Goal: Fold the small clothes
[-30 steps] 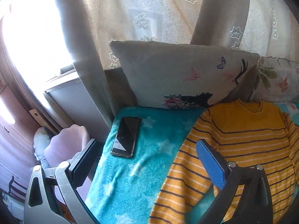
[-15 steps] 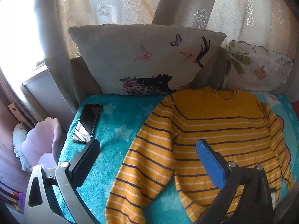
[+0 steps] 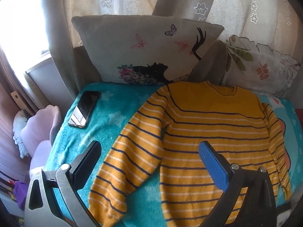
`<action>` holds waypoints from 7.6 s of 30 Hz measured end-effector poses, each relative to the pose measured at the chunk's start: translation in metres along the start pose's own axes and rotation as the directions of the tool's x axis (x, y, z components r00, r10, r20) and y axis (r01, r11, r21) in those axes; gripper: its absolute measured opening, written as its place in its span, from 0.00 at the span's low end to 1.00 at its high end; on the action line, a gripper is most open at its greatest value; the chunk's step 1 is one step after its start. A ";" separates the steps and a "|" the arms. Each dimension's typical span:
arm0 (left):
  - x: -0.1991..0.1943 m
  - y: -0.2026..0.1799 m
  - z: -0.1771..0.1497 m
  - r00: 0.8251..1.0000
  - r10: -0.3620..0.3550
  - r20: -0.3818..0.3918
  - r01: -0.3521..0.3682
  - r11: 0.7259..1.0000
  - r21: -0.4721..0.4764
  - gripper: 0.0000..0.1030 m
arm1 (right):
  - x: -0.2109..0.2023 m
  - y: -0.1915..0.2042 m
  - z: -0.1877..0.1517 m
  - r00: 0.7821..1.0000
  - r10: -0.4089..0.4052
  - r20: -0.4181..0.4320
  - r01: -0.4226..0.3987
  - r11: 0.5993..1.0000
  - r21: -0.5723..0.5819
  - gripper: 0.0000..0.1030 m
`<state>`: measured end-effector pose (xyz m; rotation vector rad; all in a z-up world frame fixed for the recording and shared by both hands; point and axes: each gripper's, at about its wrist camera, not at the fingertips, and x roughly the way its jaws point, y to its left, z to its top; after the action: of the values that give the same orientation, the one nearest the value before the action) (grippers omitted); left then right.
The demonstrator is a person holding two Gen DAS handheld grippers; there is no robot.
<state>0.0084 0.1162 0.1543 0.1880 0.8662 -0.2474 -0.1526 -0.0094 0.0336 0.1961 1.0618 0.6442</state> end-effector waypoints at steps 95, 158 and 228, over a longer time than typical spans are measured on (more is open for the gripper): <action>0.039 0.034 -0.153 0.954 -0.077 -0.290 0.025 0.983 -0.180 0.99 | -0.194 -0.205 -0.150 0.708 -0.706 0.017 0.273 0.295 0.916 0.65; 0.014 0.211 -0.139 0.983 0.035 -0.179 -0.118 0.870 -0.478 0.99 | 0.082 -0.035 0.158 0.837 -0.542 0.067 0.546 0.836 -0.058 0.42; 0.031 0.031 -0.115 0.977 -0.082 -0.198 0.028 0.965 -0.260 0.99 | -0.039 -0.207 0.091 0.705 -0.709 -0.023 0.706 0.699 0.116 0.00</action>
<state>-0.0471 0.1716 0.0594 -0.0538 1.1031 -0.1671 -0.0050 -0.1840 0.0149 -0.1166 1.0503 -0.1316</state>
